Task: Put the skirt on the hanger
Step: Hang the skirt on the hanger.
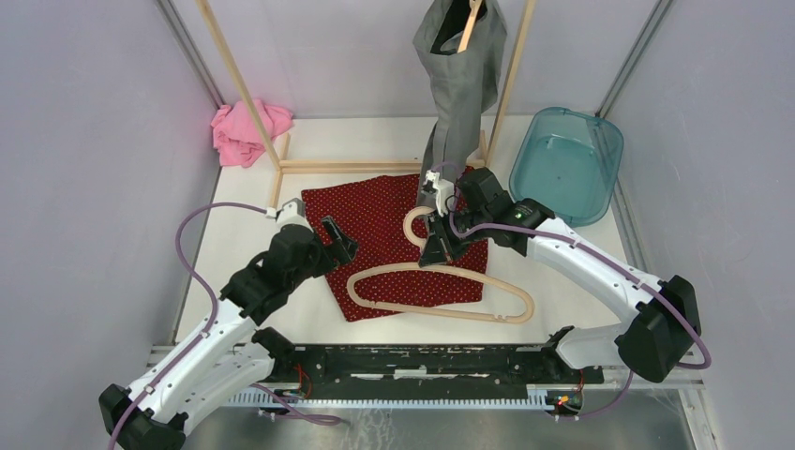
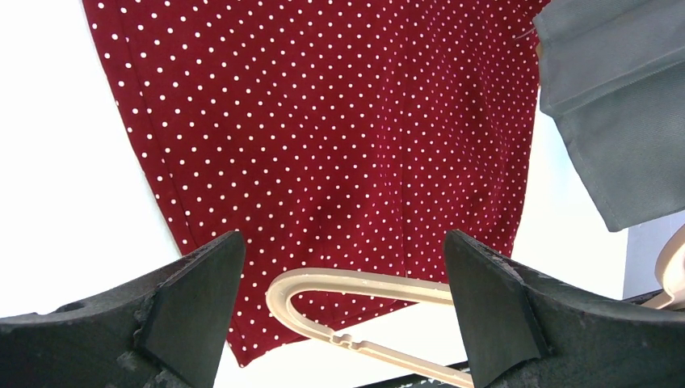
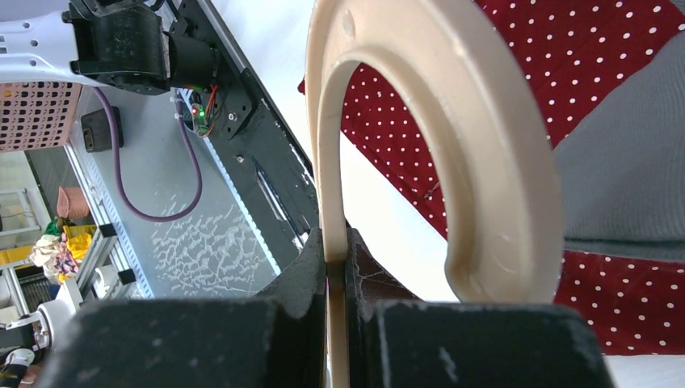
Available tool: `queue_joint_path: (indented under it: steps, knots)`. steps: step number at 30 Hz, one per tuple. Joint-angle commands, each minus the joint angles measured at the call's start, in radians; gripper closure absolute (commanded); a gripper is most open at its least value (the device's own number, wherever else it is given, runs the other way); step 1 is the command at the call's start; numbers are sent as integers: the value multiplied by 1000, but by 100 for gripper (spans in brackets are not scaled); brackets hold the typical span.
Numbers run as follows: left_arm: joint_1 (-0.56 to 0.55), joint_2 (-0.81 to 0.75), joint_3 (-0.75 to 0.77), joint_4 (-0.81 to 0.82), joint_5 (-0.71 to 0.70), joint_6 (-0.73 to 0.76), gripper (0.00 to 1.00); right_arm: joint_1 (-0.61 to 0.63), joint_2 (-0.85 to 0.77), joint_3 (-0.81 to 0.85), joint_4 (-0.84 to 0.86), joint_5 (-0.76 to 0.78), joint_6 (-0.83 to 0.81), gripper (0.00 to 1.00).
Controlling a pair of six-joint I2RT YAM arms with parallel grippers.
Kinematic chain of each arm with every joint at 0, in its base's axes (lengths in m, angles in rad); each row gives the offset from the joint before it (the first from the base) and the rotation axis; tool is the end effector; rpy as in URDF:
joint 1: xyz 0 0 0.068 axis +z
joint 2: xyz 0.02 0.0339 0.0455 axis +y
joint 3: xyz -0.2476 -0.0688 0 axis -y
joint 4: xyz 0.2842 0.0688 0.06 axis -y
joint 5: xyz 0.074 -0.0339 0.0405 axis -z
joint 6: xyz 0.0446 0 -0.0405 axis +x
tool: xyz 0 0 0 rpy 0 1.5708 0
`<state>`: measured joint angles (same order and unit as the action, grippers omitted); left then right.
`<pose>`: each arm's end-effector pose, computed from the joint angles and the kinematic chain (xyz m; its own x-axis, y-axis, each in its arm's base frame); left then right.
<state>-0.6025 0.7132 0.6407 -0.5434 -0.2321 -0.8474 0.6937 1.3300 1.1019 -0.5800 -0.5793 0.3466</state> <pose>0.1841 -0.1142 0.2469 -0.6125 -0.4641 -0.6399 -0.0941 0.8466 -0.5239 0.2368 0.2287 0.2677 -0.8034 -0.2983 -0.5153 -0.5879 0.5348 0.6069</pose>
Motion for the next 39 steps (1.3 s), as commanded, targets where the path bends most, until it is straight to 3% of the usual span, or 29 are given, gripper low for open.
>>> queue_joint_path:
  steps: [1, 39]
  knots:
    - [-2, -11, -3, 46, -1, -24, 1, 2, -14, 8, 54, -22, 16, 99]
    - [-2, 3, -15, 71, 26, -15, 1, 1, 8, 4, 81, -34, 29, 99]
